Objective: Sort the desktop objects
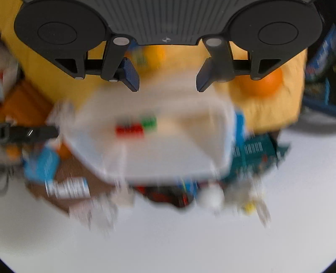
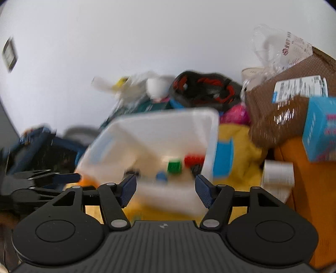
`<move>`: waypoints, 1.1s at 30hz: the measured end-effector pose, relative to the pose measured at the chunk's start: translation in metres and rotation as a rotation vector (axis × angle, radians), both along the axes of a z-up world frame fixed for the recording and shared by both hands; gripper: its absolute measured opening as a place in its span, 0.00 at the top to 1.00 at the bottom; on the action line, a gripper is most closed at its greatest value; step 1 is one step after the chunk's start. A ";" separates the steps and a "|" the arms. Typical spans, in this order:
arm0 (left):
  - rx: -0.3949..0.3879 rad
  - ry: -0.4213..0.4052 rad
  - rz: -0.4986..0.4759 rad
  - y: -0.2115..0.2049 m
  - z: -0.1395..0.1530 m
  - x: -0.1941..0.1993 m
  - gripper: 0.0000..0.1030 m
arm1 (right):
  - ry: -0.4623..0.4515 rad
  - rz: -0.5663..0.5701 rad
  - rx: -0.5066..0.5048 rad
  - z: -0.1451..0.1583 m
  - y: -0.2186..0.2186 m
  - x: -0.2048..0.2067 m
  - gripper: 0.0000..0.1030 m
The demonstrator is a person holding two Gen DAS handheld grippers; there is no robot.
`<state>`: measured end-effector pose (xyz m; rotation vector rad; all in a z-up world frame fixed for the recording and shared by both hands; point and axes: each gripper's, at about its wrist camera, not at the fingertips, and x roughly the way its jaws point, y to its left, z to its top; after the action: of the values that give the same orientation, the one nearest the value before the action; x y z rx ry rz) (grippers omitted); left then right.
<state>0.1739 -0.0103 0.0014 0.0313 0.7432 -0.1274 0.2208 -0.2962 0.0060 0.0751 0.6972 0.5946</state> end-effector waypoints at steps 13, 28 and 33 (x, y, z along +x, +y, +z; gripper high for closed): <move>0.011 0.082 -0.066 -0.016 -0.066 0.039 0.73 | 0.067 0.159 -0.268 -0.078 0.051 -0.021 0.36; -0.085 0.021 0.056 0.048 -0.027 -0.054 0.73 | 0.020 0.278 -0.253 -0.098 0.103 0.003 0.65; -0.141 -0.060 0.068 0.048 0.006 -0.053 0.73 | -0.033 0.290 -0.156 -0.045 0.076 -0.018 0.65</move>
<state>0.1205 0.0374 0.0073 -0.1240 0.6734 -0.1129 0.2023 -0.2201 -0.0389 -0.1834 0.7261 0.8145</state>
